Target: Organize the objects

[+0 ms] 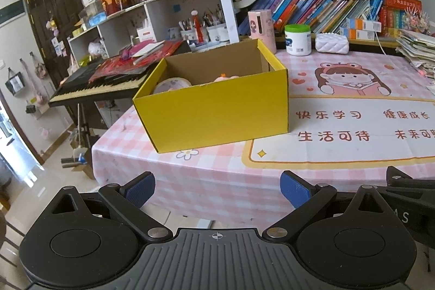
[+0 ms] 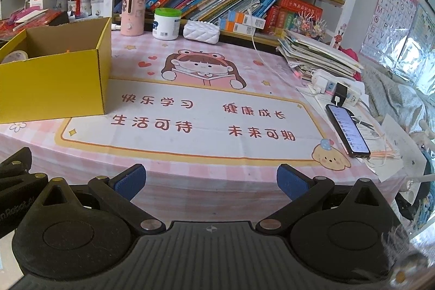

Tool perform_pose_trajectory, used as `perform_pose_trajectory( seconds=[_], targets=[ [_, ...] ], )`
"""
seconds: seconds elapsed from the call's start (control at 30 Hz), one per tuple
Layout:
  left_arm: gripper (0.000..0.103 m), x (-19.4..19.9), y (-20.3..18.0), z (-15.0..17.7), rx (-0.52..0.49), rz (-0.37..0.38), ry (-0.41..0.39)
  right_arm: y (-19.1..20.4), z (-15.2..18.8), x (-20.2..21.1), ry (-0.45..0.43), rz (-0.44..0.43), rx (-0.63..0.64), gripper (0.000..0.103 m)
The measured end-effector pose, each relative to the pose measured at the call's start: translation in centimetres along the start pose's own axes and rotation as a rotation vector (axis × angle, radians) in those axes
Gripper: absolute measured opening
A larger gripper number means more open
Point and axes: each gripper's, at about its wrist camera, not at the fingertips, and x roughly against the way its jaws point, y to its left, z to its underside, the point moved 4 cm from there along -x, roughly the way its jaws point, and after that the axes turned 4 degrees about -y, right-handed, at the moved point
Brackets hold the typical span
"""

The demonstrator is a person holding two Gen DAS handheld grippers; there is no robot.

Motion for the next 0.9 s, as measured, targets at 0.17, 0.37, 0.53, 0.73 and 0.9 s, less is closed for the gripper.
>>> perform_pose_trajectory(
  seconds=[0.17, 0.37, 0.53, 0.73, 0.9],
  targets=[
    [0.100, -0.1, -0.1, 0.0, 0.005, 0.003, 0.004, -0.1, 0.0, -0.1, 0.004, 0.003, -0.003, 0.103],
    [0.100, -0.3, -0.1, 0.2, 0.008, 0.007, 0.024, 0.0, 0.1, -0.2, 0.014, 0.005, -0.003, 0.103],
    [0.100, -0.5, 0.2, 0.3, 0.024, 0.009, 0.039, 0.2, 0.1, -0.2, 0.017, 0.000, 0.001, 0.103],
    [0.100, -0.5, 0.6, 0.3, 0.035, 0.001, 0.036, 0.6, -0.1, -0.2, 0.016, -0.007, 0.006, 0.103],
    [0.100, -0.7, 0.9, 0.1, 0.051, 0.003, 0.041, 0.8, -0.2, -0.2, 0.013, -0.012, 0.011, 0.103]
  ],
)
